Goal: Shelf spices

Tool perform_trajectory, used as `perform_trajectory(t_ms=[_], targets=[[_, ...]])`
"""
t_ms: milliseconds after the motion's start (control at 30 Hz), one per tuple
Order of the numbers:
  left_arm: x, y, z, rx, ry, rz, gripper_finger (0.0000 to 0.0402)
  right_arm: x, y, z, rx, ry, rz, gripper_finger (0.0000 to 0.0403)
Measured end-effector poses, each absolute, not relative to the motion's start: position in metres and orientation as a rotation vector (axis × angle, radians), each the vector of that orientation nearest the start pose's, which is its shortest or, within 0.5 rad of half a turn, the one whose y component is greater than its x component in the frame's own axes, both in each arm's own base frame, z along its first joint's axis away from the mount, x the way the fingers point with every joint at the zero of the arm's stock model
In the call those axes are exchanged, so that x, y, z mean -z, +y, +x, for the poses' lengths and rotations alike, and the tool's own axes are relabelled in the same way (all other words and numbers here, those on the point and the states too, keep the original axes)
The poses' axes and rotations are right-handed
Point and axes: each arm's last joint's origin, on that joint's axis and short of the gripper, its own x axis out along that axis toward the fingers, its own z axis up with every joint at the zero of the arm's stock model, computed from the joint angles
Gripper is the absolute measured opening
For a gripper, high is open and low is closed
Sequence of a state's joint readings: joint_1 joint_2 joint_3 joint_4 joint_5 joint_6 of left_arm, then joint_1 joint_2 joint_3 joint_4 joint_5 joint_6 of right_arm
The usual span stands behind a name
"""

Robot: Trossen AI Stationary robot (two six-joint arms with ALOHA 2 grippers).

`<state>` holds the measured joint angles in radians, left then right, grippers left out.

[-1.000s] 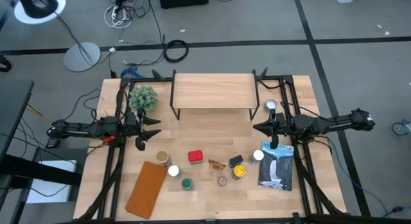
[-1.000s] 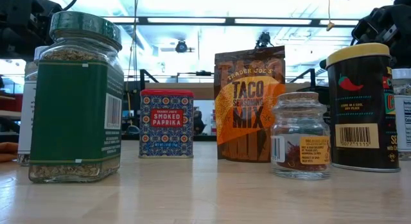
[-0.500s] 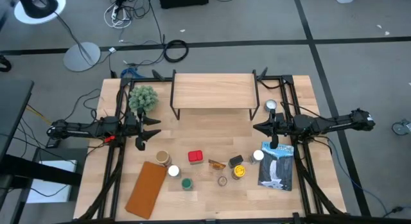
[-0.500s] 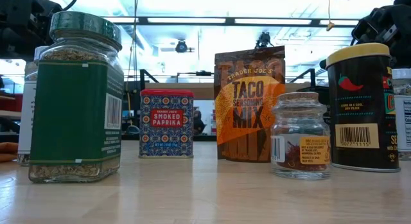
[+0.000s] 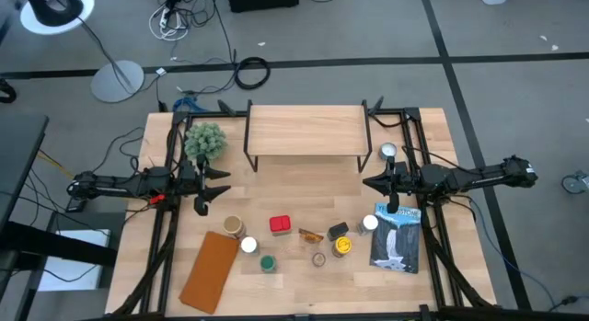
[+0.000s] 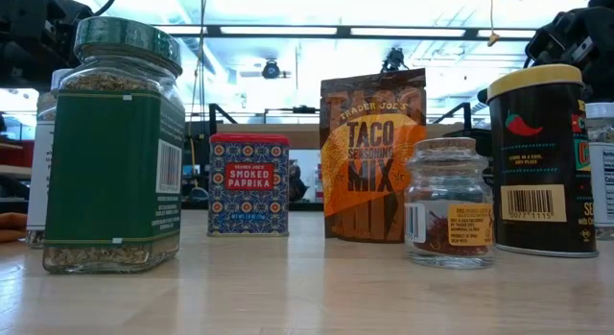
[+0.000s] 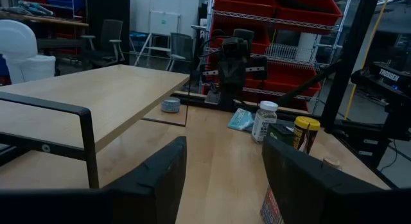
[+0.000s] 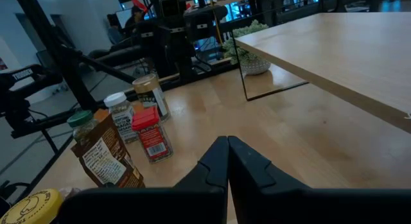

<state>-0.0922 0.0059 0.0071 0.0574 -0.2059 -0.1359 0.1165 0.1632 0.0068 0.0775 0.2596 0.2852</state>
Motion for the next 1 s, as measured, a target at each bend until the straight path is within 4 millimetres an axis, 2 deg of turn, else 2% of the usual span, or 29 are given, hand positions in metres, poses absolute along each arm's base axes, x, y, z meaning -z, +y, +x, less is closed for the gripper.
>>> perform_trajectory(t_ms=[333, 1000], targets=[[-0.1711, -0.0030, 0.0970, -0.110, -0.066, -0.144, 0.0209, -0.1659, 0.0050, 0.1067, 0.145, -0.003, 0.281, 0.0007], [-0.1710, -0.0031, 0.0970, -0.109, -0.066, -0.145, 0.0209, -0.1663, 0.0046, 0.1067, 0.153, -0.007, 0.281, 0.0005]])
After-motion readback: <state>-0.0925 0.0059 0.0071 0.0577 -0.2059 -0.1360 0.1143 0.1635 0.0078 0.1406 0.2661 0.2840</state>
